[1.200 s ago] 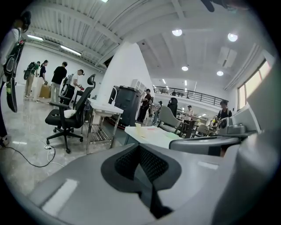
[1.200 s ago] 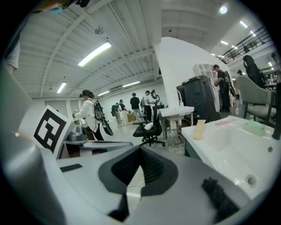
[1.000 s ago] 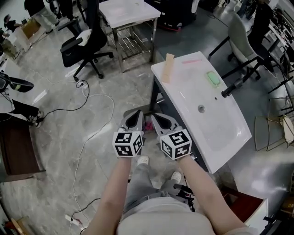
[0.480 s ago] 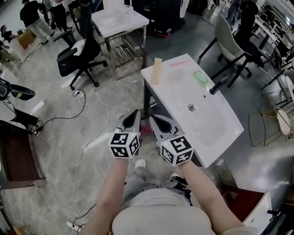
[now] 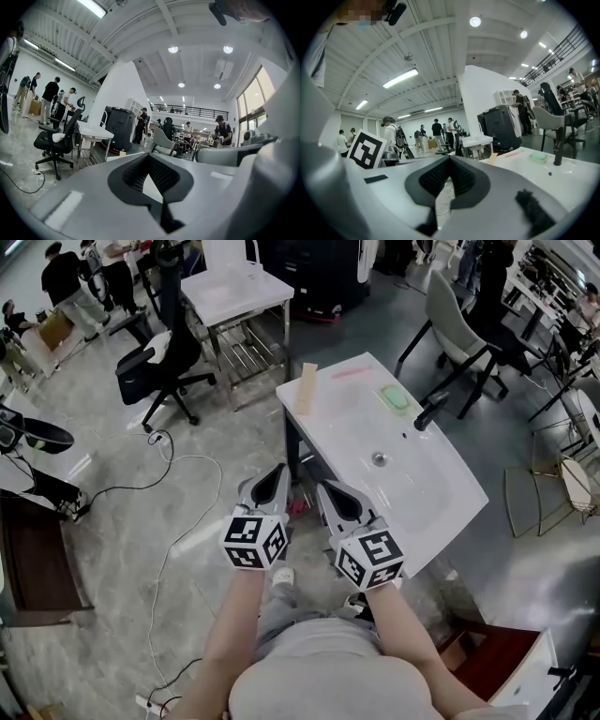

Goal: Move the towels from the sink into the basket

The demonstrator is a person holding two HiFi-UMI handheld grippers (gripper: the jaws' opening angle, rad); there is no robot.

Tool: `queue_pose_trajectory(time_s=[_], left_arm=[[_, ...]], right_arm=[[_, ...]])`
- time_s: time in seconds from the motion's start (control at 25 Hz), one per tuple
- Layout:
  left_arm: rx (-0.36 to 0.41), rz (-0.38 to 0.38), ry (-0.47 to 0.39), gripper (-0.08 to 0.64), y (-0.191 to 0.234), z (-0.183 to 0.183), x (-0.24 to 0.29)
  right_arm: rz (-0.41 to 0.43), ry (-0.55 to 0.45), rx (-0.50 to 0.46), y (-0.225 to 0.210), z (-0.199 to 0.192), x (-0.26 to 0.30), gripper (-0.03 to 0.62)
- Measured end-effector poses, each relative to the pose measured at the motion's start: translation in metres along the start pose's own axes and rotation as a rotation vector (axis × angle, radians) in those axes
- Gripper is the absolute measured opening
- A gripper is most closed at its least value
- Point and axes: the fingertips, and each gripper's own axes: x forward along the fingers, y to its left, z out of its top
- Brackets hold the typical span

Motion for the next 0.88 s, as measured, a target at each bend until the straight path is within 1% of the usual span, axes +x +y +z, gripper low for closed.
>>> queue_pose_trajectory(time_s=[0.24, 0.52, 0.88], left_arm=[[0.040, -0.026, -0.027, 0.002, -0.040, 0.007, -0.004], [0.057, -0.025, -0.063, 0.002, -0.079, 0.012, -0.009], [0.197, -0.065, -0.100, 0.002, -0.146, 0.011, -0.018]], right_arm=[[-0.019, -0.047, 0.006, -0.009, 0.013, -0.031, 0.017], [0.002, -0.099, -0.035, -0.012, 0.029, -0.064, 0.017], [0.016, -0.128, -0.063, -0.019, 0.035, -0.103, 0.017]])
